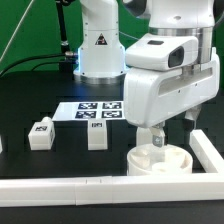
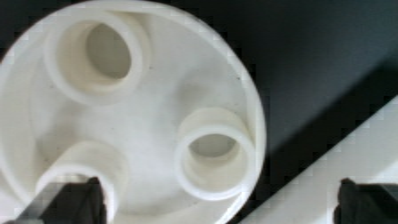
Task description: Assemble stool
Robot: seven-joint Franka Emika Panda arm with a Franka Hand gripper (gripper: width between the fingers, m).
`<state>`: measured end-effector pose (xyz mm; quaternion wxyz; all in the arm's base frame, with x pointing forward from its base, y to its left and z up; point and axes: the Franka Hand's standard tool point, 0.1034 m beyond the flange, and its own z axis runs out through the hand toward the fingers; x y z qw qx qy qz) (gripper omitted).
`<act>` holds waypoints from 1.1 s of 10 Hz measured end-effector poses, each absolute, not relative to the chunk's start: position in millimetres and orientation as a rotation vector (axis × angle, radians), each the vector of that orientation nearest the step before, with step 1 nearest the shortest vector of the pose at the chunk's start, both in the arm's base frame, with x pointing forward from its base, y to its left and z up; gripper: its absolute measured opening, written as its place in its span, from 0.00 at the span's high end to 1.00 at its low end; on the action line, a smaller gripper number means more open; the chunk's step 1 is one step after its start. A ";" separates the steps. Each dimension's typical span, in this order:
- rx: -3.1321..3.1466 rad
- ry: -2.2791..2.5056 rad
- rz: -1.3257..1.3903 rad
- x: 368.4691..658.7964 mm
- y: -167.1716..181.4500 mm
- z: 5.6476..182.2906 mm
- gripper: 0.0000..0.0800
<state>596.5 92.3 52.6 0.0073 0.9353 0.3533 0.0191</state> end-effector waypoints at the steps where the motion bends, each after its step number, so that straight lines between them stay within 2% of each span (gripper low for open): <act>1: 2.982 0.956 0.062 596.4 93.4 52.7 0.19; 4: 3.080 0.570 0.013 579.5 76.6 47.1 0.19; 6: 3.124 0.266 -0.001 576.2 69.3 58.9 0.19; 8: 3.161 0.058 -0.003 575.9 71.9 58.5 0.19; 11: 3.159 0.054 -0.058 572.6 71.2 57.7 0.19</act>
Offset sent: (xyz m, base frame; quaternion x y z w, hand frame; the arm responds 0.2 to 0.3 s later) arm -0.0435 -0.0514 -0.0008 -0.0370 -0.0711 0.2509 0.9647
